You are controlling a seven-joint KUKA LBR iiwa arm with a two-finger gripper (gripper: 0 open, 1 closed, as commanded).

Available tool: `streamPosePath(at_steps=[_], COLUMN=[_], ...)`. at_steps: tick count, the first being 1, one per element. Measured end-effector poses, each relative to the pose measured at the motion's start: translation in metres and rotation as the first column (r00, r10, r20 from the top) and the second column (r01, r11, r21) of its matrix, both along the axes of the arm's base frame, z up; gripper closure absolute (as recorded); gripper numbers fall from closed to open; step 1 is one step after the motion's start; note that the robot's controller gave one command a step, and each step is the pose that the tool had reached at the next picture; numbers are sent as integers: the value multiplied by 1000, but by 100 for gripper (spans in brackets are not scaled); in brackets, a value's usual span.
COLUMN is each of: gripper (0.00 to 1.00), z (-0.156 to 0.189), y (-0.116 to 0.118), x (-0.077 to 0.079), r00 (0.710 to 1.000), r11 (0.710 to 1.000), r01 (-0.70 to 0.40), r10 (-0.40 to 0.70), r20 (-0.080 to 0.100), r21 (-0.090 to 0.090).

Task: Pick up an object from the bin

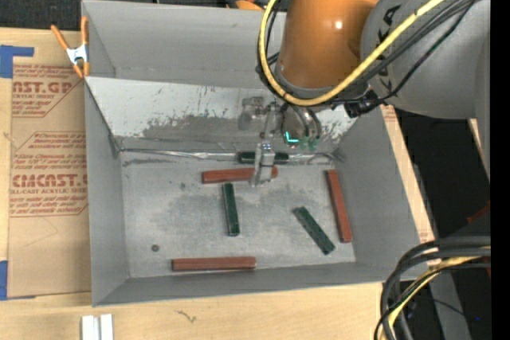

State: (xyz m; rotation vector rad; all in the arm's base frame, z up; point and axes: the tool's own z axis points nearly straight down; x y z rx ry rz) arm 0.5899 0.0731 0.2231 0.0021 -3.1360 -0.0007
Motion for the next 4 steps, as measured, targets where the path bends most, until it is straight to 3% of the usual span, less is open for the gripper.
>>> streamPosePath(at_steps=[1, 2, 3, 4], gripper=[0, 0, 100, 100], z=[-158, -153, -153, 25], y=[-20, 37, 35, 34], x=[-9, -2, -1, -14], r00=[996, 976, 977, 927], r11=[996, 976, 977, 927], r01=[-94, -216, -213, -374], r10=[94, 216, 213, 374], r20=[0, 9, 8, 16], r21=[-1, 1, 1, -2])
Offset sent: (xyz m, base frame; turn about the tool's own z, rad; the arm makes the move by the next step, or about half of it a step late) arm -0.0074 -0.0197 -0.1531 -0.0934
